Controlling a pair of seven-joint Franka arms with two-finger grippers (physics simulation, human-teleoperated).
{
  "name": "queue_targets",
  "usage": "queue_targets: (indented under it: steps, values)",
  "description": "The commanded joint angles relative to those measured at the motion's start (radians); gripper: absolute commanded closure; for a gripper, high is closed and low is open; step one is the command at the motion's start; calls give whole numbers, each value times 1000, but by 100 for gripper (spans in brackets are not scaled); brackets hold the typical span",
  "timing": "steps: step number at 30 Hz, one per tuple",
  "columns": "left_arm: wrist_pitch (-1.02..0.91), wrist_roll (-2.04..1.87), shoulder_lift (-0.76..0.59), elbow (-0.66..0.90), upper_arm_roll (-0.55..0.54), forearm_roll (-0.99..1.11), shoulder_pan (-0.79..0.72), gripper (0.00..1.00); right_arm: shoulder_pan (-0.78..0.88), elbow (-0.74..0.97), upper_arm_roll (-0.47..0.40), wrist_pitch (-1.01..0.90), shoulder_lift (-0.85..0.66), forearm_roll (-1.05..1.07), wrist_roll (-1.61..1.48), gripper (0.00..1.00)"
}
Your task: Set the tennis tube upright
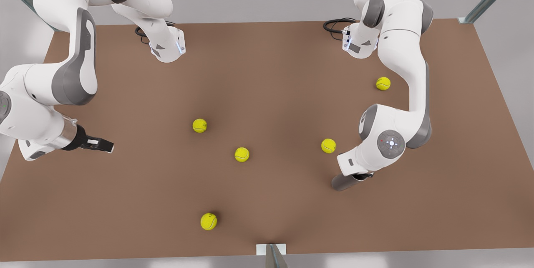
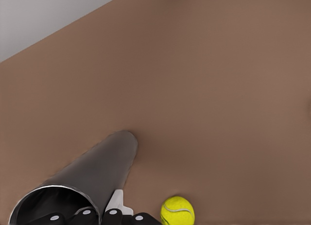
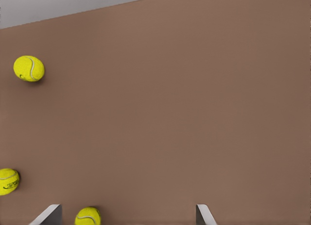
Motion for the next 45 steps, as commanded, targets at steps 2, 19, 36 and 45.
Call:
queue_targets:
  steps: [2,19,36,45]
  values:
    - [0,0,2,0,0,-9,0,79,1,0,0,-1,0,0,3,0]
    - [0,-15,11,0,2,-12,-2,0,17,2,0,10,1,-2,-2,0]
    - [-78,-18,-68,0,2,-12,1,0,17,2,-2,7,0,-14,-5,0]
    - [-396,-205,-335,-3,0,32,72,0,14,0,-2,7,1,-14,-2,0]
